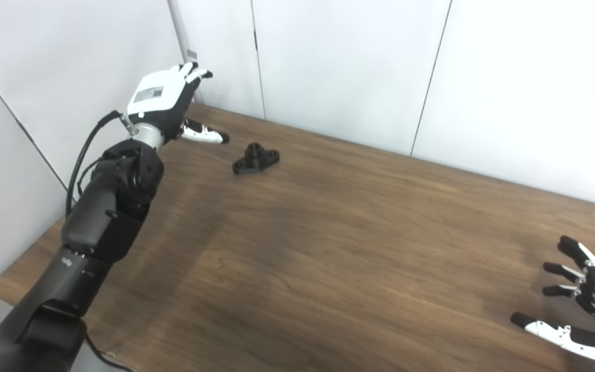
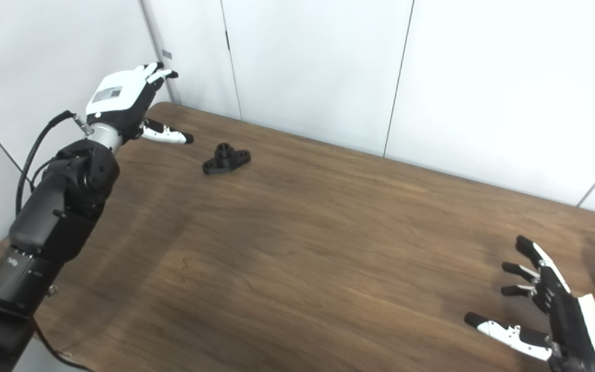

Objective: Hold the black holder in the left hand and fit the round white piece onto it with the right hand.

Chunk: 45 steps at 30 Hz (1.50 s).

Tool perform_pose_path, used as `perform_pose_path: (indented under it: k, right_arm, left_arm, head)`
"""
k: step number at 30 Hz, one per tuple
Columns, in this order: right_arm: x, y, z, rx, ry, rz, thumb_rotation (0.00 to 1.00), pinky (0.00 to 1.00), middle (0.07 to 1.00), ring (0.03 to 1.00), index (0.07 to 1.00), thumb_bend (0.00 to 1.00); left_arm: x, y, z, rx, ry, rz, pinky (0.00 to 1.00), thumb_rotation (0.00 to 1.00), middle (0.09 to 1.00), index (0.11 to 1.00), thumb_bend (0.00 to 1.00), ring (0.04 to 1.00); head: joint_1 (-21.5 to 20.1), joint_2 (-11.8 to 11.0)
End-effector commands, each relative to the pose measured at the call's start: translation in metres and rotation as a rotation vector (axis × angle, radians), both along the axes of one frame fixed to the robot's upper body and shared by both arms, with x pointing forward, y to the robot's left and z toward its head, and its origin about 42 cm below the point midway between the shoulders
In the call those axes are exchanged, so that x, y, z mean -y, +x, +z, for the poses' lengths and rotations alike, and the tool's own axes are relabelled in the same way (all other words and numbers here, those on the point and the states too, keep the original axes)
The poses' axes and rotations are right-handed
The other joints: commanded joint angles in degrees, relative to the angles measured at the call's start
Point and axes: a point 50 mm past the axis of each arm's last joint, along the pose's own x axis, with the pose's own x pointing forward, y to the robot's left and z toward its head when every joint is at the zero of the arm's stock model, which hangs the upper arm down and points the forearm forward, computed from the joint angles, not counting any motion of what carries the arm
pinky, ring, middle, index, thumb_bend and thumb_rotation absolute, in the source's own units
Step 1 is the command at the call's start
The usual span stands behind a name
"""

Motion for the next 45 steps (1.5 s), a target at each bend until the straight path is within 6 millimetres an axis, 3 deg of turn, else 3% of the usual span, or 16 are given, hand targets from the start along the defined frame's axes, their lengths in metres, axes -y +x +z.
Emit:
perform_pose_path:
  k: [1, 8, 13, 20, 24, 32, 45]
  right_arm:
    - [0.0, 0.005, 0.017, 0.097, 0.002, 0.007, 0.03, 0.59, 0.927, 0.778, 0.899, 0.7]
    - [0.001, 0.004, 0.019, 0.096, 0.003, 0.004, 0.05, 0.58, 0.932, 0.773, 0.897, 0.69]
    - [0.002, 0.004, 0.018, 0.097, 0.003, 0.005, 0.07, 0.57, 0.931, 0.772, 0.896, 0.69]
    - [0.003, 0.005, 0.018, 0.093, -0.003, 0.007, 0.07, 0.57, 0.921, 0.77, 0.892, 0.7]
    - [0.0, 0.003, 0.019, 0.1, 0.0, 0.01, 0.06, 0.56, 0.918, 0.758, 0.886, 0.71]
    - [-0.003, 0.0, 0.019, 0.094, -0.003, 0.009, 0.07, 0.57, 0.923, 0.771, 0.887, 0.71]
    - [-0.006, -0.001, 0.024, 0.097, 0.005, 0.008, 0.0, 0.6, 0.926, 0.779, 0.893, 0.71]
  left_arm:
    - [-0.012, 0.006, 0.032, 0.03, 0.039, 0.027, 1.0, 0.41, 1.0, 0.922, 1.0, 1.0]
    - [-0.016, 0.011, 0.027, -0.038, 0.013, 0.056, 1.0, 0.47, 1.0, 0.915, 1.0, 1.0]
    - [-0.017, 0.017, 0.016, -0.075, 0.003, 0.055, 1.0, 0.46, 1.0, 0.901, 1.0, 1.0]
    - [-0.012, 0.032, -0.011, -0.141, -0.032, 0.049, 1.0, 0.43, 1.0, 0.894, 1.0, 1.0]
    - [-0.009, 0.043, -0.028, -0.189, -0.028, 0.04, 1.0, 0.49, 1.0, 0.898, 1.0, 1.0]
    - [-0.003, 0.055, -0.044, -0.201, -0.049, 0.071, 1.0, 0.37, 1.0, 0.867, 1.0, 1.0]
    - [-0.001, 0.06, -0.069, -0.172, -0.057, 0.096, 1.0, 0.35, 1.0, 0.862, 0.99, 1.0]
  head:
    - [0.08, 0.04]
    - [0.07, 0.26]
    - [0.03, 0.48]
    - [-0.08, 0.59]
    - [-0.32, 0.78]
    - [-0.82, 1.09]
    - [-0.8, 1.27]
